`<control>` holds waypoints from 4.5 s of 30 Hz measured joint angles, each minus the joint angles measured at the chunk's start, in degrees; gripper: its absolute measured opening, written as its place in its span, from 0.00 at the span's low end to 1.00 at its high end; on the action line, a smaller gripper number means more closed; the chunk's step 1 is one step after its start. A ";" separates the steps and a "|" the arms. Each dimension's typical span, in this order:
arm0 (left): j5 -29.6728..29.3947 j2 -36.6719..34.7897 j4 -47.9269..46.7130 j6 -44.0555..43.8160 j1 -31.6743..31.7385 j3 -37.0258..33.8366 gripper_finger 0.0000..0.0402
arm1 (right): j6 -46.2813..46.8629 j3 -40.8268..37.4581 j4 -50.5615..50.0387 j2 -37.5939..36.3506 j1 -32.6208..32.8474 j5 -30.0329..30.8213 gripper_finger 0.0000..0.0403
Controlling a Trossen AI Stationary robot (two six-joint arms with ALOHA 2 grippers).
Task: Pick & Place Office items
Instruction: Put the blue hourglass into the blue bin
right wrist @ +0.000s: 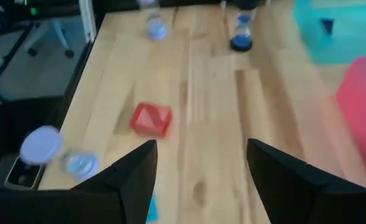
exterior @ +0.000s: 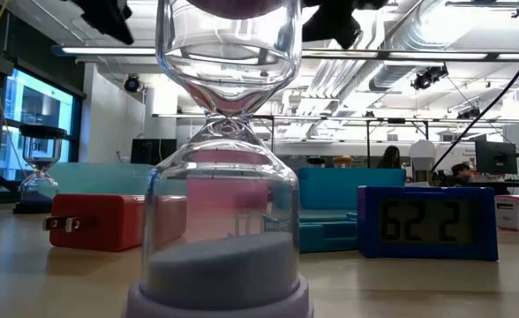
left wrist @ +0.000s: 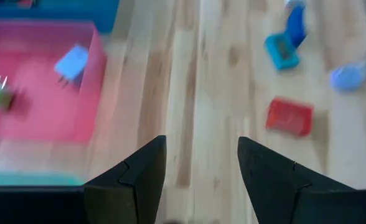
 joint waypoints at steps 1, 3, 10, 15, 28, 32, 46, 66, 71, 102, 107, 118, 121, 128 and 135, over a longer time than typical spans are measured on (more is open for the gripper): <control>-0.87 0.77 -2.06 -1.02 -1.01 0.47 0.48 | 0.31 -0.02 -0.14 0.00 1.13 1.13 0.59; -2.24 1.95 -6.60 -3.97 -2.67 1.30 0.48 | 0.85 -0.02 -0.24 0.00 3.33 3.45 0.59; -1.94 4.79 -22.65 -21.25 -7.16 2.04 0.48 | 3.60 -0.03 -0.80 0.00 9.11 10.66 0.59; -1.14 5.07 -25.91 -27.25 -8.70 2.04 0.48 | 3.70 -1.09 0.60 0.00 11.00 11.39 0.59; -0.86 5.07 -25.84 -27.86 -9.21 2.04 0.54 | 3.06 -1.55 0.97 0.00 11.46 11.49 0.59; -0.86 5.07 -25.85 -27.76 -9.21 2.04 0.67 | 2.97 -1.55 0.97 0.00 11.45 11.46 0.59; -2.45 5.27 -22.25 -27.52 -9.21 1.97 0.81 | 3.22 -1.55 0.95 0.00 11.43 12.28 0.59; -0.36 11.80 -23.16 -13.79 -9.19 1.97 0.79 | 3.01 -1.55 0.93 0.05 11.43 12.96 0.59; -0.13 11.52 -23.49 -11.42 -8.10 1.91 0.79 | 2.95 -1.55 0.93 0.05 11.43 13.04 0.59; 8.75 5.77 -16.46 -3.00 6.59 -8.89 0.79 | 1.44 -1.57 3.20 4.18 8.83 13.83 0.59; 8.99 5.79 -14.25 -2.90 6.09 -9.35 0.79 | 1.44 -1.57 3.16 4.18 8.83 13.81 0.59; 8.85 5.79 -12.66 -3.74 4.67 -9.35 0.79 | 1.32 -1.56 3.14 4.18 8.81 13.80 0.59; 8.79 5.79 -12.67 -3.74 4.67 -9.35 0.79 | 1.42 -1.55 3.14 4.17 8.81 13.80 0.59; 8.68 5.79 -12.74 -3.72 4.67 -9.35 0.79 | 1.42 -1.55 3.29 4.16 8.81 13.81 0.59; 5.42 5.79 -12.94 -1.54 4.67 -9.35 0.79 | 0.53 -1.55 3.51 4.15 8.81 13.81 0.59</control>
